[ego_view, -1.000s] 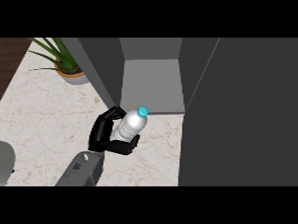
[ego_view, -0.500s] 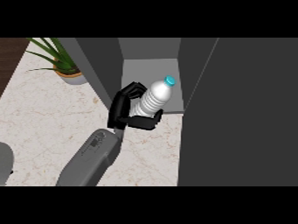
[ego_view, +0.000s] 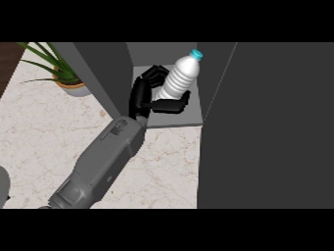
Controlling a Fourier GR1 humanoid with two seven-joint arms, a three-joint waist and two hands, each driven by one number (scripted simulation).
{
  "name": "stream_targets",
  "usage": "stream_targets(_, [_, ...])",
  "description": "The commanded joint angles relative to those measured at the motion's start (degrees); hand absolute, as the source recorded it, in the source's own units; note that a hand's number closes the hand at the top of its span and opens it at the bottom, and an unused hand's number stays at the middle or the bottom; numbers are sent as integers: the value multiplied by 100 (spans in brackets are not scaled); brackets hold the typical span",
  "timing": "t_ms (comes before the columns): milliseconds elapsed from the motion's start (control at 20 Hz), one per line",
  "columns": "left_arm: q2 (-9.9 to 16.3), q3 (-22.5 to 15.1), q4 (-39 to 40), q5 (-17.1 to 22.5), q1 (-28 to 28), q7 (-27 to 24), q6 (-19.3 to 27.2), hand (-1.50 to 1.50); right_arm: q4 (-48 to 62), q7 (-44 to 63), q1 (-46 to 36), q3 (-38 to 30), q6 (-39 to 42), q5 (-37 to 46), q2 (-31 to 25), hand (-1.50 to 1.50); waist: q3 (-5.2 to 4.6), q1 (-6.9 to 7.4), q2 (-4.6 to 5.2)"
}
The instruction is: Pick up the bottled water, place it into the cabinet and close the cabinet
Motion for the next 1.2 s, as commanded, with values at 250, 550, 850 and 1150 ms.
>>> stream_targets(250, [-1, 184, 1502, -121, -957, -172, 1087, 150, -301, -58, 102, -463, 278, -824, -111, -150, 5, -68, 59])
stream_targets(550, [46, -48, 2482, -718, -1526, -121, 1972, -150, -280, -37, 10, -482, 351, -712, -115, -150, 2, -147, 119])
stream_targets(850, [91, 132, 2928, -709, -1765, -253, 2167, -150, -228, -183, 82, -473, 479, -632, -80, -150, -4, -207, 121])
stream_targets(1150, [64, 800, 2044, -154, -1721, -1360, 1516, -150, -214, -109, 23, -386, 539, -647, -79, -150, -21, -77, 122])
